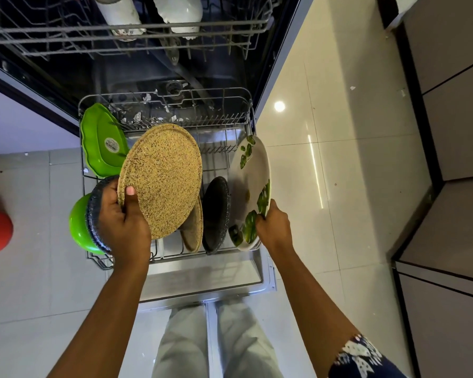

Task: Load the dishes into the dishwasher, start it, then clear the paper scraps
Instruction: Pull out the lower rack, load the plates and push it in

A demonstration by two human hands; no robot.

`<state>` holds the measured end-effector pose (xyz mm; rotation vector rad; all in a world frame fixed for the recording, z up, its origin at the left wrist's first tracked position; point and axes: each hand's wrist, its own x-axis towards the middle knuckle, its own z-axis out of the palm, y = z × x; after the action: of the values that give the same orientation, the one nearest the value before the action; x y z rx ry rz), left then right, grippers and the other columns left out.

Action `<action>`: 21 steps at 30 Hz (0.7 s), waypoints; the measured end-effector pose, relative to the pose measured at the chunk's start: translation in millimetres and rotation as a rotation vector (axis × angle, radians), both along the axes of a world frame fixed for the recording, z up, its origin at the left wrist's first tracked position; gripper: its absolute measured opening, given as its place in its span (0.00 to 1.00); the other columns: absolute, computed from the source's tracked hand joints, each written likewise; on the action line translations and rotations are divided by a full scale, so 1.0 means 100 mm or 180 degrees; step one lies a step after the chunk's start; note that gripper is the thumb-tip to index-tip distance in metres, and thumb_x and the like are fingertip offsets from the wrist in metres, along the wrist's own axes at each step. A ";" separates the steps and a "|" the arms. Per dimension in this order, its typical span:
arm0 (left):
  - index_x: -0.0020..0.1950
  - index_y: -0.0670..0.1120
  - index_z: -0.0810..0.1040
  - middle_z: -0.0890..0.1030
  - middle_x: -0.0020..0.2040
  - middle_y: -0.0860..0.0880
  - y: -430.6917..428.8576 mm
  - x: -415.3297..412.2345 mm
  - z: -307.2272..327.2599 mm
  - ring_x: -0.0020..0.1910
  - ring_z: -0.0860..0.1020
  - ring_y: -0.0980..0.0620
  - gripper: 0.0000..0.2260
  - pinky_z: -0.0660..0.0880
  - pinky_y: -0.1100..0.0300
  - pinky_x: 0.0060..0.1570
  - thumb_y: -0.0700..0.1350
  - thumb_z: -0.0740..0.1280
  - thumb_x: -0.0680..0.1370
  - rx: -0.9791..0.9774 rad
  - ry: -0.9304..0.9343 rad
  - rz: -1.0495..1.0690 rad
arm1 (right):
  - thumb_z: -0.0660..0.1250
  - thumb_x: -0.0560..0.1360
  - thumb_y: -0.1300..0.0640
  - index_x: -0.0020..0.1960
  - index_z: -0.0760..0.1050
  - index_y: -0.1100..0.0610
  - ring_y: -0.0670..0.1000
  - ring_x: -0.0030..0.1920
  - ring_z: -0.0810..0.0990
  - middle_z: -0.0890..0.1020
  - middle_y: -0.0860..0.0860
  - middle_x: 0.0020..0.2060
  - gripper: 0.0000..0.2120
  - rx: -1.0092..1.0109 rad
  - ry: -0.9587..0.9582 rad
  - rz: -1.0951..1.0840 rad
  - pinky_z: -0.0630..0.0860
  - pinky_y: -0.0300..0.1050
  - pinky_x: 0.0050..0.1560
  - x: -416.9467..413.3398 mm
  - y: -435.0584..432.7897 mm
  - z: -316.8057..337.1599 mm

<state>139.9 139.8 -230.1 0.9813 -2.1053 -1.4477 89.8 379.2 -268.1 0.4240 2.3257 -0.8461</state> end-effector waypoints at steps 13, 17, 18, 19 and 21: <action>0.62 0.44 0.74 0.78 0.52 0.52 0.06 0.00 -0.02 0.50 0.76 0.59 0.14 0.73 0.58 0.53 0.49 0.60 0.81 0.0199 0.0112 0.0024 | 0.69 0.72 0.49 0.70 0.62 0.56 0.59 0.58 0.77 0.78 0.57 0.59 0.31 -0.0538 -0.0367 0.0099 0.75 0.54 0.61 0.30 0.08 -0.19; 0.62 0.43 0.74 0.78 0.53 0.51 0.04 -0.01 -0.01 0.51 0.77 0.56 0.14 0.73 0.59 0.53 0.49 0.60 0.81 0.0221 0.0095 0.0025 | 0.69 0.73 0.48 0.71 0.61 0.53 0.57 0.59 0.77 0.76 0.54 0.61 0.31 -0.0962 -0.0316 -0.0365 0.75 0.53 0.60 0.17 0.07 -0.10; 0.62 0.43 0.74 0.78 0.54 0.50 0.04 0.00 -0.01 0.52 0.76 0.55 0.14 0.73 0.59 0.53 0.49 0.60 0.81 0.0214 0.0082 0.0032 | 0.69 0.73 0.48 0.71 0.60 0.53 0.57 0.59 0.77 0.76 0.55 0.62 0.31 -0.0988 -0.0279 -0.0456 0.74 0.53 0.60 0.13 0.07 -0.08; 0.62 0.43 0.74 0.78 0.54 0.50 0.05 0.00 0.00 0.52 0.76 0.55 0.14 0.73 0.58 0.53 0.49 0.60 0.81 0.0208 0.0074 0.0046 | 0.68 0.74 0.47 0.71 0.60 0.53 0.58 0.60 0.76 0.75 0.55 0.62 0.31 -0.1012 -0.0234 -0.0493 0.74 0.54 0.61 0.09 0.07 -0.06; 0.62 0.43 0.74 0.78 0.53 0.51 0.07 -0.01 0.03 0.50 0.77 0.58 0.14 0.73 0.57 0.53 0.49 0.60 0.81 0.0214 0.0068 0.0068 | 0.66 0.75 0.46 0.72 0.59 0.53 0.57 0.62 0.75 0.73 0.55 0.65 0.30 -0.1080 -0.0148 -0.0612 0.73 0.55 0.63 0.03 0.07 -0.01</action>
<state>138.9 146.4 -227.4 1.0057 -2.0368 -1.5208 92.3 385.8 -269.6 0.5164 2.0680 -1.2835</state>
